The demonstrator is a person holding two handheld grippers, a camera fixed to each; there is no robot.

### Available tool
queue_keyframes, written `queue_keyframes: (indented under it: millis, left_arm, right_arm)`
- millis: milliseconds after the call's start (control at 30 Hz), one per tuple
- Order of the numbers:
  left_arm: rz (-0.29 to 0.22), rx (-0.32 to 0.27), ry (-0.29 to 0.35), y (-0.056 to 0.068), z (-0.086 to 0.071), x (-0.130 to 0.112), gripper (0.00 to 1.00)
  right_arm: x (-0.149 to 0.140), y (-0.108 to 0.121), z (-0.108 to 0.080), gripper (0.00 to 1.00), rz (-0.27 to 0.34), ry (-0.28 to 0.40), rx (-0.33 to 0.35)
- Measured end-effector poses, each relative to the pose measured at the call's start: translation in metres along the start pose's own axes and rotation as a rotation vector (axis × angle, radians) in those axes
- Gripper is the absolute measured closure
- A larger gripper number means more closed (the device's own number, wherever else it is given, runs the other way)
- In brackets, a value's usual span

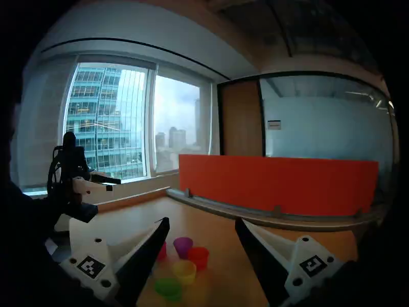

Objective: Pour water

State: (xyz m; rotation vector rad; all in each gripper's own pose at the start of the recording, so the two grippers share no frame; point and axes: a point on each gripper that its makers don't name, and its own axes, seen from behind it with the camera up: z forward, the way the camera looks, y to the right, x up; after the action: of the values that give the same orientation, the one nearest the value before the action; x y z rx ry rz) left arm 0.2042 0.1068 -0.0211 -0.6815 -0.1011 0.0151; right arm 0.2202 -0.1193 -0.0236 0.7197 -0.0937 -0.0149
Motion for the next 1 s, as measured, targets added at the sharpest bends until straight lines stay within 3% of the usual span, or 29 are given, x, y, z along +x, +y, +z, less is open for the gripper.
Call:
queue_keyframes:
  millis: [533, 1000]
  left_arm:
    - [0.038, -0.05, -0.082, 0.005, 0.002, -0.032, 0.14]
    - [0.081, -0.064, -0.132, 0.006, -0.002, -0.054, 0.14]
  right_arm:
    - [-0.026, -0.029, -0.002, 0.01, -0.048, -0.123, 0.115]
    - [-0.053, -0.042, -0.006, 0.01, -0.078, -0.194, 0.163]
